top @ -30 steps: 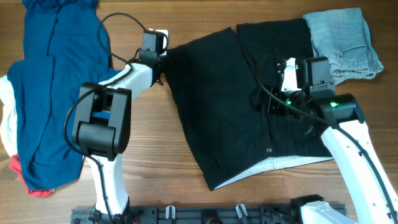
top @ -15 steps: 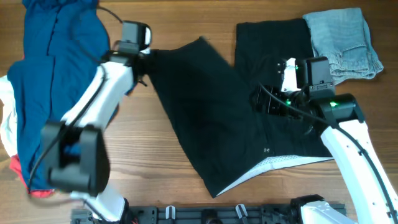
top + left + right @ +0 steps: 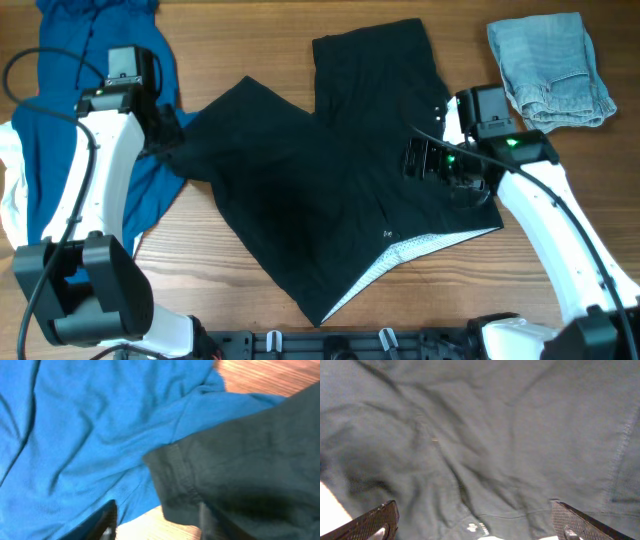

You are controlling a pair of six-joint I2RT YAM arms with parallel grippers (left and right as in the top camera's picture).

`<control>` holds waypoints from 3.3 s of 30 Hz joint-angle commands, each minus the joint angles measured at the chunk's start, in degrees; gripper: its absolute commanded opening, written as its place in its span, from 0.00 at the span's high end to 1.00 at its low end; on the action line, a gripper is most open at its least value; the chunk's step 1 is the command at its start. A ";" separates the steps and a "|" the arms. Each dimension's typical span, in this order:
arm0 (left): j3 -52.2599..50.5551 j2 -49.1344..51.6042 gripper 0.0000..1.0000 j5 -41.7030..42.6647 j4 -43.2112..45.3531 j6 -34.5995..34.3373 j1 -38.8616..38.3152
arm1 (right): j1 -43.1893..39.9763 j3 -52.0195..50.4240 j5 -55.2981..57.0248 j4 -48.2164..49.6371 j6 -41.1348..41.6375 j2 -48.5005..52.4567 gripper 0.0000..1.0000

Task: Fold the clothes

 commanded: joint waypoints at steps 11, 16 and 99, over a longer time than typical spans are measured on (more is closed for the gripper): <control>3.63 -2.43 0.14 9.73 3.67 -0.22 1.18 | -11.28 0.48 13.79 -0.79 -9.53 8.55 0.01; 3.63 -2.40 0.14 12.50 6.40 1.51 1.16 | -12.13 0.48 12.74 4.57 -11.76 14.95 0.01; 3.63 -0.22 0.06 20.70 3.50 11.58 -14.38 | -3.58 29.79 1.73 -18.38 2.97 -0.55 0.01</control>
